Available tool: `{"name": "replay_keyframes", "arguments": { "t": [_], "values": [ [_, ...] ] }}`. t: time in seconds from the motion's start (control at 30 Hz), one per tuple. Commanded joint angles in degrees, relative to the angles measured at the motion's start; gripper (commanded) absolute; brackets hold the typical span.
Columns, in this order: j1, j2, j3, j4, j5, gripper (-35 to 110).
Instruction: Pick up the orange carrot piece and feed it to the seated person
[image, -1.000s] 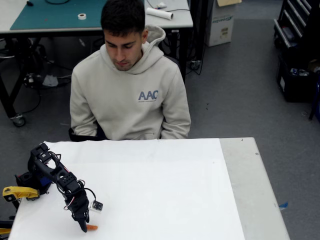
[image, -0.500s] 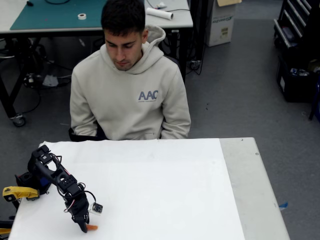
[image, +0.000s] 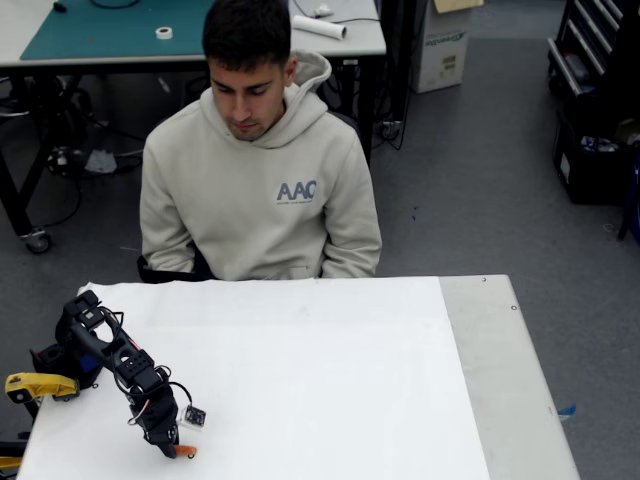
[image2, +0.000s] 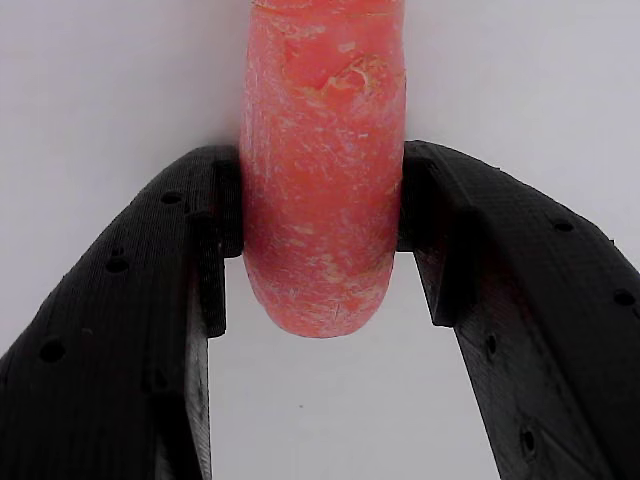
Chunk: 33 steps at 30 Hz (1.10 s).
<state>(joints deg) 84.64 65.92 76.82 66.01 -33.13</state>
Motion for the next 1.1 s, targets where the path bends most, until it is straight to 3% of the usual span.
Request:
{"name": "replay_keyframes", "arguments": {
  "t": [0.0,0.2,0.5,0.77,1.07],
  "values": [
    [-0.18,1.58,-2.37,-0.09,-0.26,-3],
    [-5.45,1.67,-1.67,0.0,1.85,-3],
    [-16.61,10.55,-1.49,0.97,21.45,-3],
    [-32.17,17.23,-3.6,14.15,33.4,-3],
    [-47.55,29.0,-13.54,19.69,37.35,-3]
  ]
}}
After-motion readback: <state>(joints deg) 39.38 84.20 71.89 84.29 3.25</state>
